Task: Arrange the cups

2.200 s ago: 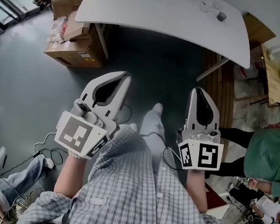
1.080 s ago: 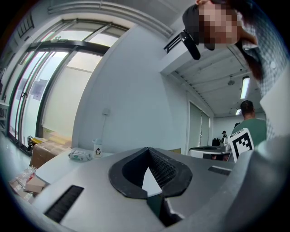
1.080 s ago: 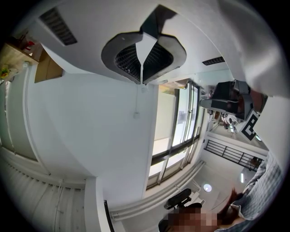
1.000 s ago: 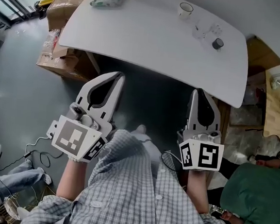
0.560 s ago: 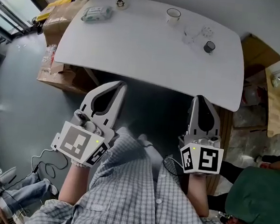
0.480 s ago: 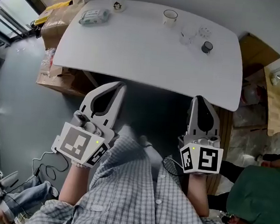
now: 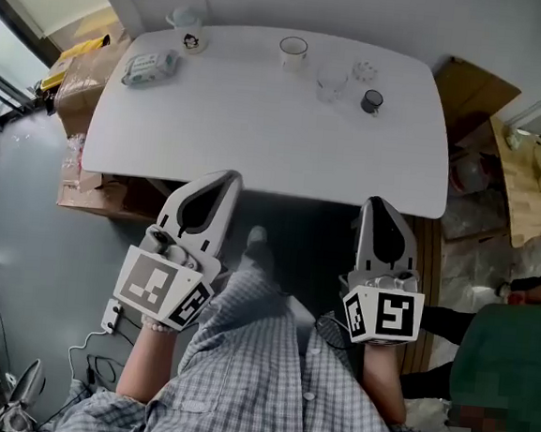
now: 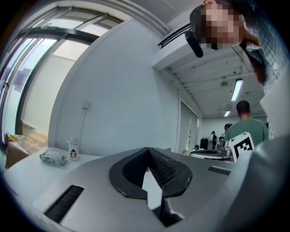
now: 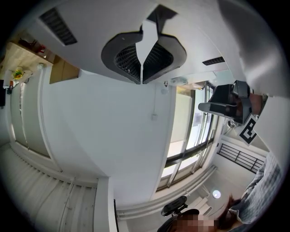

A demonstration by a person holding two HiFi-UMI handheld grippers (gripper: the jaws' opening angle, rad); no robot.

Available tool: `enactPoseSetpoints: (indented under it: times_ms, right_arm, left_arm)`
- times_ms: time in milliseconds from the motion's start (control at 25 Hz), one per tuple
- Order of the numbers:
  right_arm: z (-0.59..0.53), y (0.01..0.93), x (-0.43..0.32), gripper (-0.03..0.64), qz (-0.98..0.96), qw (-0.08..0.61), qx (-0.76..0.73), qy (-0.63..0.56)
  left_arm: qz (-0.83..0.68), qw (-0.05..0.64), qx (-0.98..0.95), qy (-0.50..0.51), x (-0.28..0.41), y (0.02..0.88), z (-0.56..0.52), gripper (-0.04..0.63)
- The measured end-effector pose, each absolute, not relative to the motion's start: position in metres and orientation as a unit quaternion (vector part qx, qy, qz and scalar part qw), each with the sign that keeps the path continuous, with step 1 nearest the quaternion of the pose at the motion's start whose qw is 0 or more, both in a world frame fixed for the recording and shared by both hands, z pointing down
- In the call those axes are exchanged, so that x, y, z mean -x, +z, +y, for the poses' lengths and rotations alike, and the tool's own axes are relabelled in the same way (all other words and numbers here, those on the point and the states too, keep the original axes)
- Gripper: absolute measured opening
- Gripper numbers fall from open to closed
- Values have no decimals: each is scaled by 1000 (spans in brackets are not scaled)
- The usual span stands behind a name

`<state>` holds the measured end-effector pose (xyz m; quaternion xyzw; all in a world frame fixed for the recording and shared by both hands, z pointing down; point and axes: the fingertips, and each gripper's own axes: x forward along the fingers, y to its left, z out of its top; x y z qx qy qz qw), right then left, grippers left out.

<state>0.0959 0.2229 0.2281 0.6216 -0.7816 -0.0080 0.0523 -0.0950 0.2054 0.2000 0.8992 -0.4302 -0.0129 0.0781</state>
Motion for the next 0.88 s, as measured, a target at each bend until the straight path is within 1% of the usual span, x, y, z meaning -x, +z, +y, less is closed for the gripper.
enactPoseSetpoints:
  times_ms: [80,440,880]
  right_arm:
    - [217,229,-99,29,-777,54,-627,-6]
    - [166,217,-93,29,-767,64,-639,-14]
    - [95,212,-72,29,-758,81,-647,-20]
  left_arm:
    - [-426,82,-901,-17,91,200,193,11]
    - [-401,53,-914,-6,82,190,136,11]
    - [-377,52,-925,8,97,198,59,11]
